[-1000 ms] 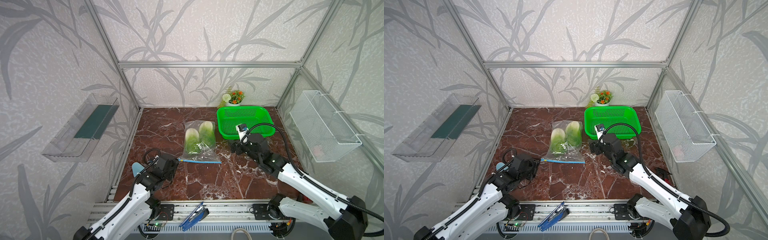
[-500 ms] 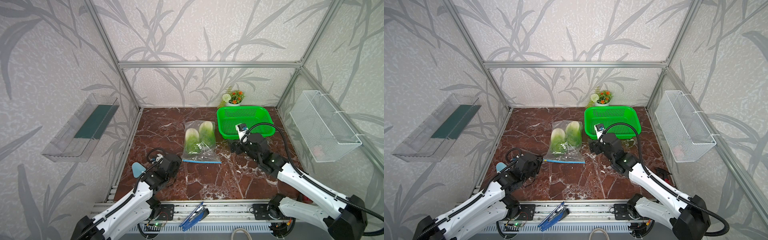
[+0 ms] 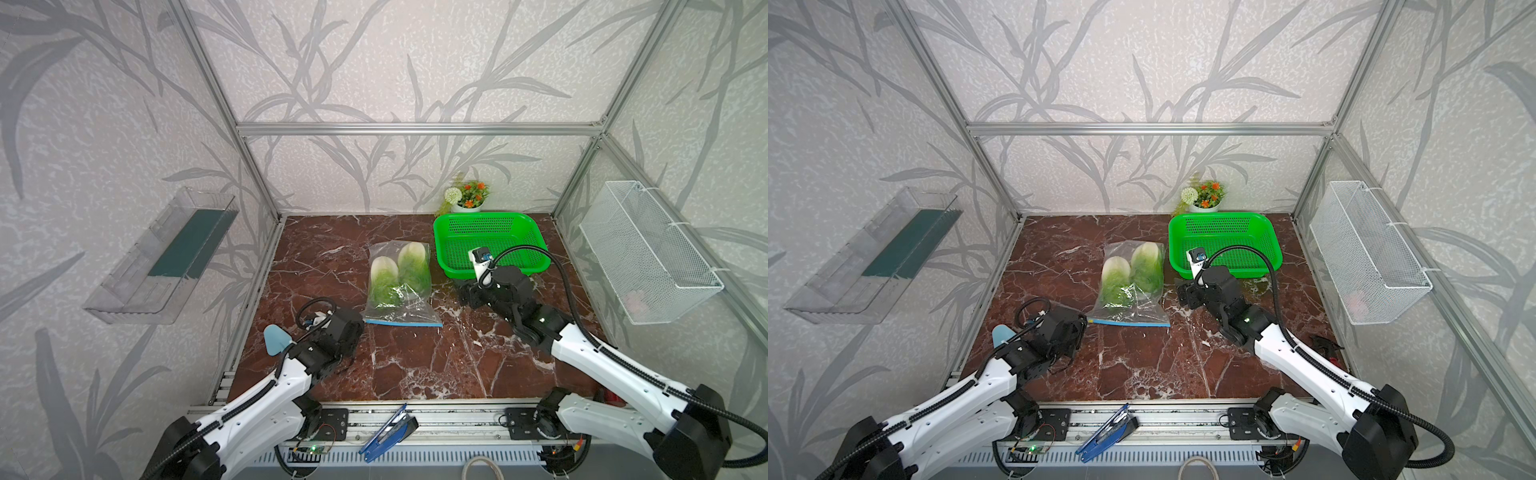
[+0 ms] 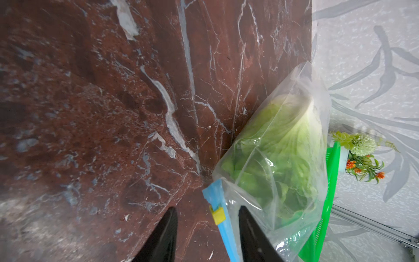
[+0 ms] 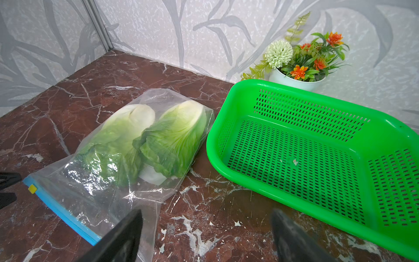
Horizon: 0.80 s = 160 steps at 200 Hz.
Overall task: Open the zip-top bag and take out the chinese cabbages
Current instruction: Adjust the zipper food storage bag at the center of the board.
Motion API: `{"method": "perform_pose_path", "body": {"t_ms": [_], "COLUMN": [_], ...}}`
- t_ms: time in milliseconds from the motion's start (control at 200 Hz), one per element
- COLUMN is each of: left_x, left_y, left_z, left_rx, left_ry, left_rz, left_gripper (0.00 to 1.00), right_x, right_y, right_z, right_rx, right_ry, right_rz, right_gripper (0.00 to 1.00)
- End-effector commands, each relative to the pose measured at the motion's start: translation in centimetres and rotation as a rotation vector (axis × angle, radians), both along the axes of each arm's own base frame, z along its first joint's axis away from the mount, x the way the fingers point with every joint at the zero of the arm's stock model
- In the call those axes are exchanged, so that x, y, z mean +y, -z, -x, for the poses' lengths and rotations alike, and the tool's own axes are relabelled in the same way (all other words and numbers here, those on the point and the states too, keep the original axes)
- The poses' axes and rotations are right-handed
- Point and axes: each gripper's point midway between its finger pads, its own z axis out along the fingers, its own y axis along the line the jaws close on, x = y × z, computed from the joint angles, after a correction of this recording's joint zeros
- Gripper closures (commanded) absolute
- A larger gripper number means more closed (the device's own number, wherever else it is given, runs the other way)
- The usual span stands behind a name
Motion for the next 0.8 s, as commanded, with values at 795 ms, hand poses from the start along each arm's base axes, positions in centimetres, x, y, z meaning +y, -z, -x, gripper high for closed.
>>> {"method": "perform_pose_path", "body": {"t_ms": [795], "left_x": [-0.1], "left_y": [-0.6], "left_z": [-3.0], "left_rx": [-0.067], "left_ry": [-0.005], "left_rz": [-0.123], "left_gripper": [0.69], "right_x": [-0.6], "right_y": [0.4], "right_z": [0.1], "right_rx": [-0.014], "right_ry": [0.027], "right_rz": [0.011], "right_gripper": [0.11]}}
